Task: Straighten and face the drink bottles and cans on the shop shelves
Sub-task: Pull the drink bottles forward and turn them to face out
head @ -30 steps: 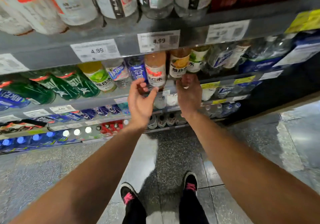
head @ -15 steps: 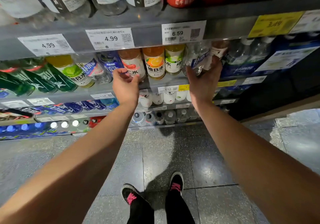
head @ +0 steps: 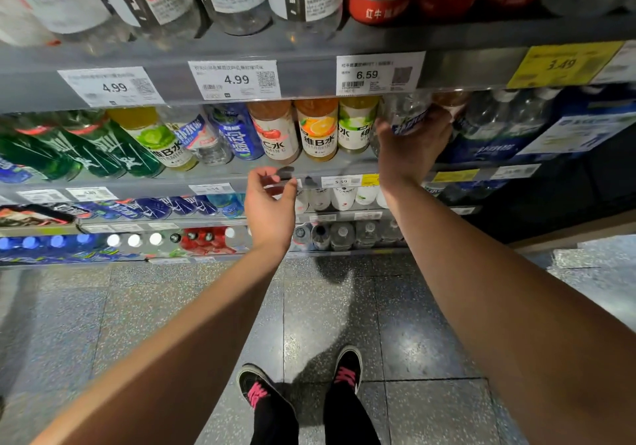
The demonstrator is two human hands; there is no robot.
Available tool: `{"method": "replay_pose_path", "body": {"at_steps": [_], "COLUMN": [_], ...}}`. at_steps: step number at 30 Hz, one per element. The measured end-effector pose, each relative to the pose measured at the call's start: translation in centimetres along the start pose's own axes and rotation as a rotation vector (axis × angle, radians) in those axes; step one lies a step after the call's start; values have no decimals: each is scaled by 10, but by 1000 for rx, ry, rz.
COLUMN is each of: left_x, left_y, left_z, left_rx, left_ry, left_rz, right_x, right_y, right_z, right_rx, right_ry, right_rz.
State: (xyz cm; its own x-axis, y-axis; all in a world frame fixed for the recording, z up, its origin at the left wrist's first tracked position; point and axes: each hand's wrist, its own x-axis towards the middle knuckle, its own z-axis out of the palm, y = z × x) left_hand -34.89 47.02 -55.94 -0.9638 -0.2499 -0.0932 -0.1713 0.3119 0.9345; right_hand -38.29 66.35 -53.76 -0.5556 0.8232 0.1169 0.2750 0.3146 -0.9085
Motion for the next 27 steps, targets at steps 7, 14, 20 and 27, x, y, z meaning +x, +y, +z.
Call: {"method": "replay_pose_path", "body": {"at_steps": [7,14,20,27], "left_x": [-17,-34,-37,-2], "left_y": [10,34,71,96], "left_z": [13,57,132,224], "left_rx": [0,-55,-184,140], "left_ry": [-60,-212,-311,-260], "left_rz": [-14,33,148,-60], "right_x": [-5,-15,-12,-1], "right_y": [-2,17,37,62], "right_z": [-10,-50,-93,-136], "right_rx": [55,281,453,372], "right_ry": [0,64,84,84], "right_rz": [3,171,213,151]}}
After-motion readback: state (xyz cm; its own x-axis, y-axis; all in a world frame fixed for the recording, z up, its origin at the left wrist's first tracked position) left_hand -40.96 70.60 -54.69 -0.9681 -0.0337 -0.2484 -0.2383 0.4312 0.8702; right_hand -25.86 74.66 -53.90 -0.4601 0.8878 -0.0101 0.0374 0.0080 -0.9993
